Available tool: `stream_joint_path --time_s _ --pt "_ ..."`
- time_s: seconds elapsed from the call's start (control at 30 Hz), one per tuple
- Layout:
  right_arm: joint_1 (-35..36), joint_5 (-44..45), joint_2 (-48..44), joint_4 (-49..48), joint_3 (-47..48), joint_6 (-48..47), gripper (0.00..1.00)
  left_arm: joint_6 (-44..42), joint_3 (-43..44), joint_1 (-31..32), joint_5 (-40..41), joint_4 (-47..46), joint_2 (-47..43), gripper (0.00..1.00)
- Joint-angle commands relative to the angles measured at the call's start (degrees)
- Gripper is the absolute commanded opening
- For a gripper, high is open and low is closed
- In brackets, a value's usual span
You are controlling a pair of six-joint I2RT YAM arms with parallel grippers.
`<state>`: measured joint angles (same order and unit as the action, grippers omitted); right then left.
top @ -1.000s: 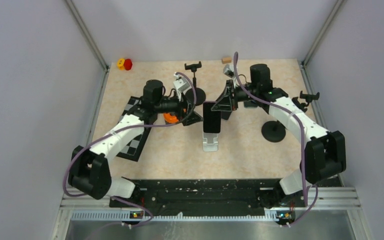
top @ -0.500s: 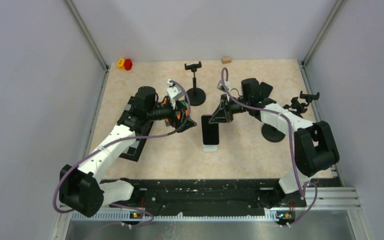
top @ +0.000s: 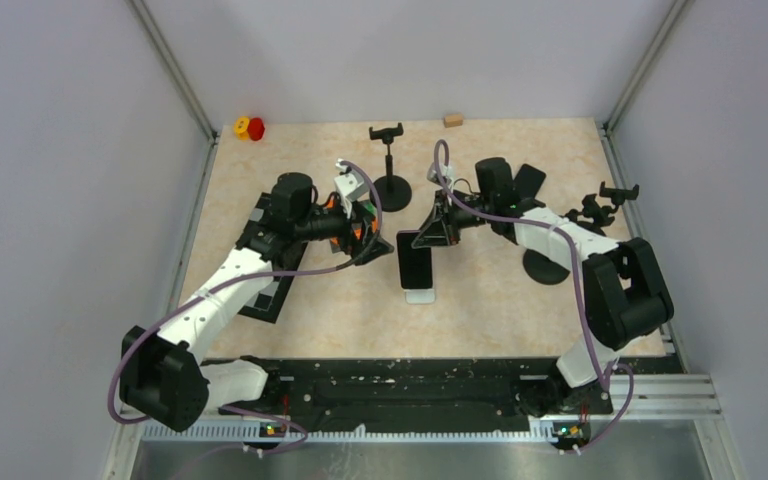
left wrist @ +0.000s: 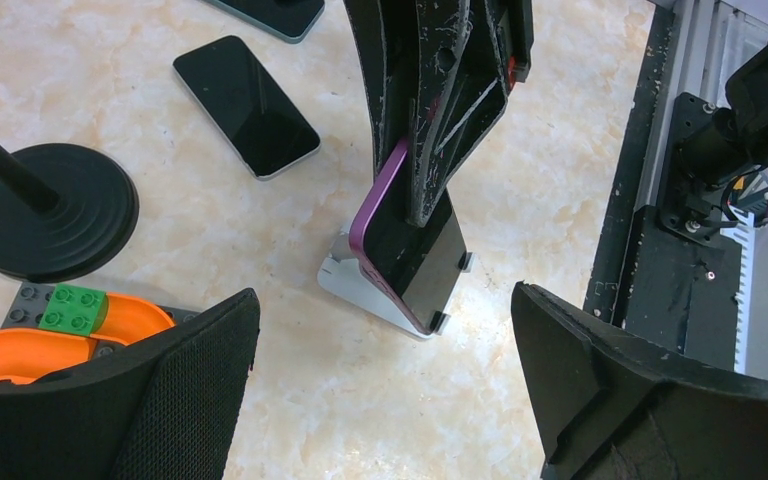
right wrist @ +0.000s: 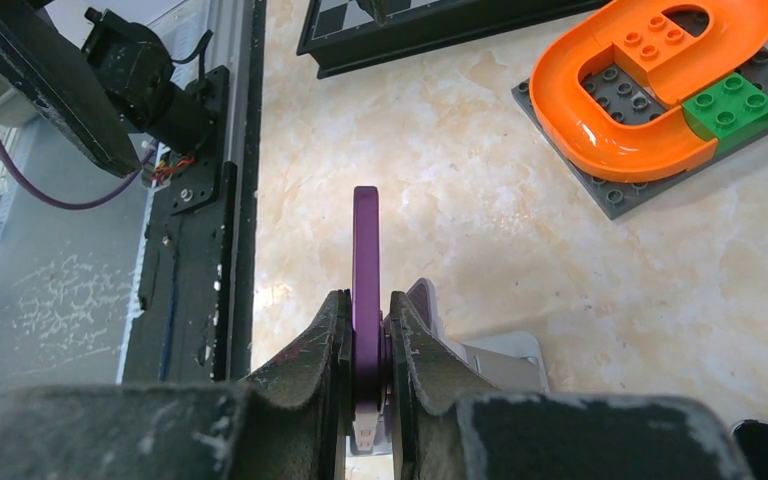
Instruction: Place the phone on the phone stand
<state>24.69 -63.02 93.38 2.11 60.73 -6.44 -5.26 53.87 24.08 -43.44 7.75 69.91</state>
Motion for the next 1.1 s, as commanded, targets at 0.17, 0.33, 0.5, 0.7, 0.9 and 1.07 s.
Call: stream_joint_path --time_s 0.17,0.33,0.5,0.7,0.9,1.07 --pt "-1.06 -1.06 -0.92 -0.22 -0.37 -3.63 0.00 -0.47 -0.87 0.01 -0.94 -2.13 -1.20 0.99" --pt "-1.54 -0.67 -0.19 -0.33 -1.59 -4.61 0.00 -0.55 -0.91 0.01 -1.01 -1.88 -1.00 0.99" --pt "-2.41 -0.13 -0.15 -2.87 -3.74 -4.15 0.00 -0.78 -1.13 0.01 -1.10 -1.69 -1.18 0.99" --pt "-2.85 0.26 -0.47 -4.74 -5.40 -4.47 0.00 -0.74 -1.22 0.01 -1.50 -1.60 -1.35 0.99" --pt "-2.89 0.95 -0.25 -5.60 -6.32 -4.70 0.00 -0.80 -1.31 0.01 -1.64 -1.59 -1.35 0.99" --pt "-3.15 1.54 -0.35 -5.21 -6.13 -5.16 0.04 -0.86 -1.31 0.01 -1.80 -1.41 -1.46 0.99"
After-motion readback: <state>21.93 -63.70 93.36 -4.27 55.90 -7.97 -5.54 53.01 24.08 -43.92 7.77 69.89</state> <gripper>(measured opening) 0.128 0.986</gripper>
